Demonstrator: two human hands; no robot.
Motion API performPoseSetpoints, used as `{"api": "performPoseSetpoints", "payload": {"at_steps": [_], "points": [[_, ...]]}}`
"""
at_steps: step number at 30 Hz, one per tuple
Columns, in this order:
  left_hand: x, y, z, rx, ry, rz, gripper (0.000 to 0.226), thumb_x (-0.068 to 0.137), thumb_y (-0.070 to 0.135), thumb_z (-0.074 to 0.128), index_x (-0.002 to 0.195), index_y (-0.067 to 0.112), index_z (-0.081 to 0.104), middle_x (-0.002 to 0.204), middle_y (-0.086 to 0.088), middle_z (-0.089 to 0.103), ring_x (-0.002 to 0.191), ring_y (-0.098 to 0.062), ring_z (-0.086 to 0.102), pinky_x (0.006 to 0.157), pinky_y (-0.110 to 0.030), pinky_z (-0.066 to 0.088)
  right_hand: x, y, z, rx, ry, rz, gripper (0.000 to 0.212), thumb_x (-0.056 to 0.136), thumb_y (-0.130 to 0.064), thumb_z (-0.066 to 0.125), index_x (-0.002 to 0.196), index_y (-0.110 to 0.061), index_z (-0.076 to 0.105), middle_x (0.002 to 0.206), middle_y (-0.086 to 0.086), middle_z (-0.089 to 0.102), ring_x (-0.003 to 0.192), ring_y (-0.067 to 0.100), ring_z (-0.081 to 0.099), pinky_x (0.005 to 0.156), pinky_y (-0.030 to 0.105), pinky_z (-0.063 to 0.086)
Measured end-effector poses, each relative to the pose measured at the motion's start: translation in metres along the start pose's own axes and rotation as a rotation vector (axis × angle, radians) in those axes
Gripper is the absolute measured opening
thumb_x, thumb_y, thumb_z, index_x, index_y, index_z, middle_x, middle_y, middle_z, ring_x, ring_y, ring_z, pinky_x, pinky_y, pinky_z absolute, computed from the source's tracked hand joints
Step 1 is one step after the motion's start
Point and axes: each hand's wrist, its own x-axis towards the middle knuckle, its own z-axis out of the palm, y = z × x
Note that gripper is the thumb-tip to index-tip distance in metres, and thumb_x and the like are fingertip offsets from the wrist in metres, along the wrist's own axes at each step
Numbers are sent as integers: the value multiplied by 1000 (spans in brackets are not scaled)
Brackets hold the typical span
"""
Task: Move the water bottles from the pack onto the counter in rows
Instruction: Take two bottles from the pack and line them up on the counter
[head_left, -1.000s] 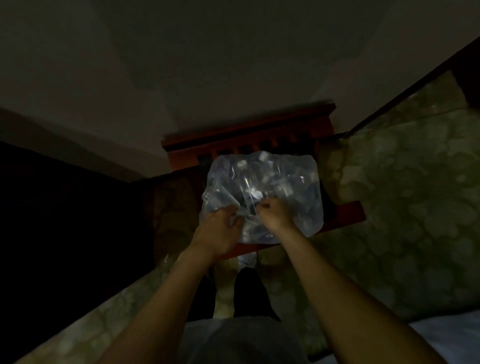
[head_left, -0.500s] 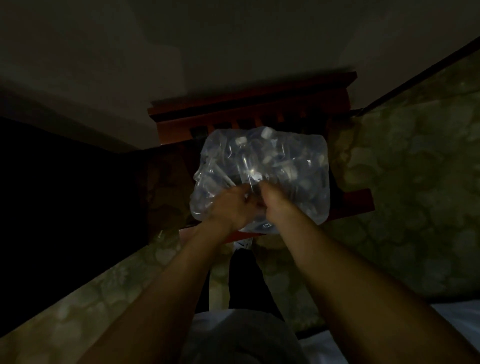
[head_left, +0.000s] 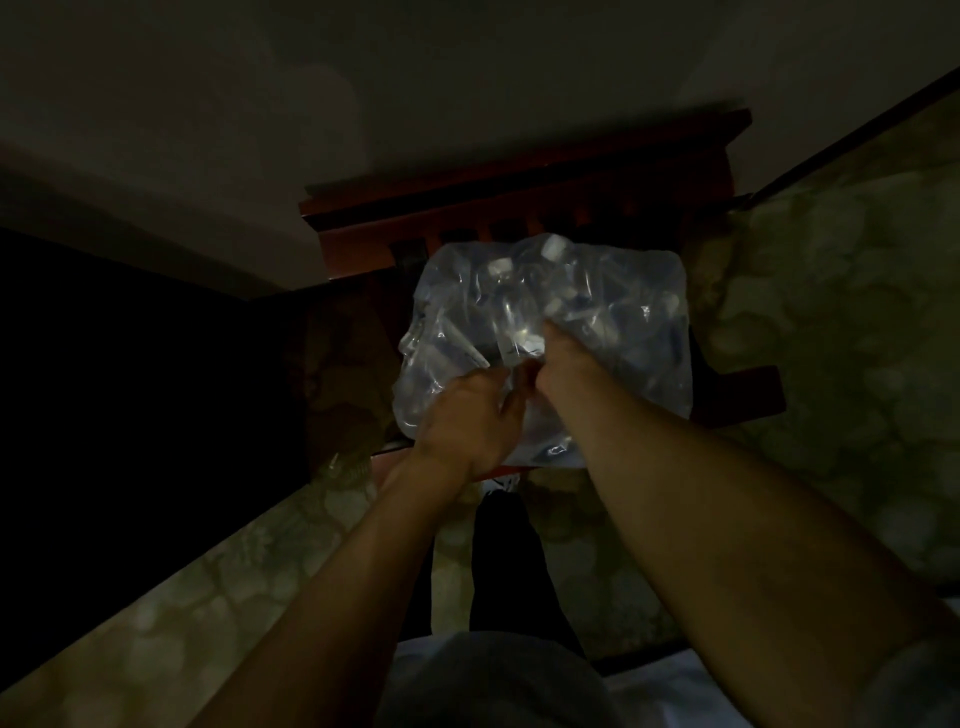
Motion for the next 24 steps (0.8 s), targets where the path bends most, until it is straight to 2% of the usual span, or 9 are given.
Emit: {"api": "performPoseSetpoints", "payload": {"at_steps": [2, 5, 9, 12, 15, 17, 20, 22, 24], "points": [[1, 2, 0, 21, 3, 20, 41, 102, 39, 41, 132, 16, 57, 128, -11, 63, 111, -25, 63, 91, -33, 49, 0, -1, 0, -1, 7, -8, 52, 86, -49, 65, 115, -6, 66, 115, 11, 68, 106, 26, 66, 99, 42, 51], [1, 2, 0, 14, 8, 35, 40, 103, 38, 41, 131, 15, 57, 129, -11, 63, 113, -25, 62, 95, -34, 50, 2, 4, -4, -99, 37, -24, 53, 84, -48, 65, 118, -8, 65, 117, 12, 68, 107, 27, 66, 94, 39, 53], [1, 0, 2, 15, -18, 54, 36, 102, 34, 44, 131, 19, 58, 129, -7, 63, 113, -23, 61, 96, -35, 50, -2, 17, -8, -254, 29, -81, 37, 94, -29, 55, 122, -6, 57, 113, 9, 62, 93, 20, 58, 67, 28, 48], [1, -1, 3, -2, -24, 53, 36, 102, 34, 44, 133, 20, 56, 130, -6, 62, 113, -22, 61, 96, -38, 52, 5, 27, -8, -375, 140, -234, 27, 101, -16, 42, 117, 1, 56, 111, 9, 59, 88, 21, 58, 71, 20, 42], [1, -2, 4, -27, -22, 51, 33, 103, 32, 43, 125, 16, 61, 121, -7, 67, 107, -23, 64, 93, -42, 53, 10, 33, -8, -498, 182, -282, 32, 104, -14, 31, 103, 4, 57, 104, 19, 57, 81, 21, 55, 80, 27, 45], [1, -4, 4, -43, -21, 45, 32, 103, 30, 43, 120, 13, 63, 116, -9, 68, 105, -24, 65, 92, -43, 54, 12, 34, -6, -650, 184, -302, 31, 103, -13, 34, 112, 6, 57, 118, 23, 60, 98, 30, 60, 92, 35, 49], [-2, -5, 2, -55, -18, 40, 34, 102, 29, 46, 127, 12, 60, 123, -12, 66, 112, -26, 63, 97, -43, 52, 11, 30, -9, -830, 197, -339, 35, 103, -12, 34, 126, 6, 52, 132, 24, 54, 120, 35, 54, 100, 38, 43], [-4, -5, -1, -58, 7, 37, 36, 101, 30, 48, 131, 13, 59, 127, -12, 65, 114, -26, 62, 99, -41, 51, 7, 26, -11, -911, 211, -359, 35, 102, -12, 35, 127, 5, 53, 133, 23, 54, 121, 35, 54, 98, 38, 43], [-4, -5, -3, -38, 17, 49, 36, 100, 30, 48, 131, 16, 59, 127, -10, 64, 114, -25, 62, 97, -39, 51, -2, 21, -10, -924, 155, -362, 35, 102, -14, 38, 129, 2, 52, 132, 22, 56, 116, 32, 57, 94, 37, 45]]}}
